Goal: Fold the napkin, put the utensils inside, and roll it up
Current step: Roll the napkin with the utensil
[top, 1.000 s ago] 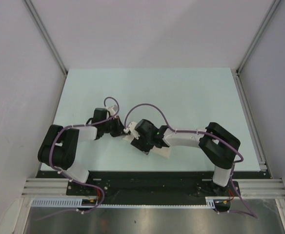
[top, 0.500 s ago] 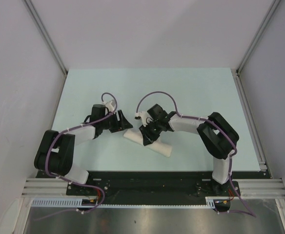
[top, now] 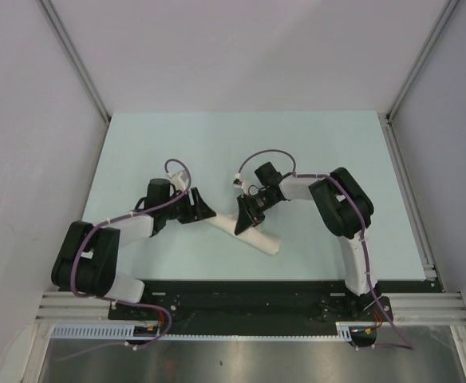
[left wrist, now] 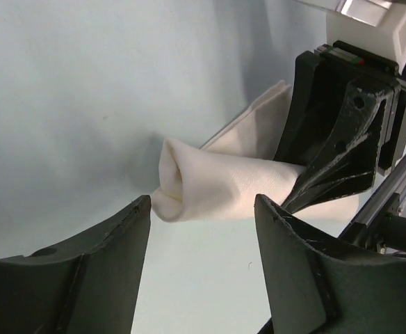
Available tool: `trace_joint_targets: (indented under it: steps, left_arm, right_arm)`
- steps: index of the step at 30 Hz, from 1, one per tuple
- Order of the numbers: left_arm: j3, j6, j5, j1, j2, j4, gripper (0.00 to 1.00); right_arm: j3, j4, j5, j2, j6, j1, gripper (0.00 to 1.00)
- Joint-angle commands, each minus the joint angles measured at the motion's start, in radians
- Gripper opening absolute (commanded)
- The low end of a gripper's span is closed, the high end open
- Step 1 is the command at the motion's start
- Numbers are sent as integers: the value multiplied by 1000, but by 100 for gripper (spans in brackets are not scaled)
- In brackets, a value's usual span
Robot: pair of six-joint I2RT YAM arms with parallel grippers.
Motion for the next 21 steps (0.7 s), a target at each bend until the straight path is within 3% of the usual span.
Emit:
trace_joint_targets:
  steps: [1, 7, 11, 12, 16, 21]
  left_arm:
    - [-15, 9, 38, -3, -34, 69, 65]
    - [-24, -16, 67, -6, 9, 133, 58]
    - [-12, -19, 73, -6, 43, 156, 36]
    - [-6, -20, 75, -6, 55, 161, 32]
    - [13, -24, 76, -6, 78, 165, 7]
    - [43, -31, 67, -6, 95, 147, 0]
  right_arm:
    - [41, -22, -107, 42, 42, -17, 32]
    - [53, -44, -114, 68, 33, -30, 33]
    - [61, -54, -108, 71, 30, -34, 37]
    - [64, -57, -106, 71, 33, -37, 45]
    - [76, -64, -88, 44, 48, -59, 58]
    - [107, -106, 12, -66, 47, -91, 61]
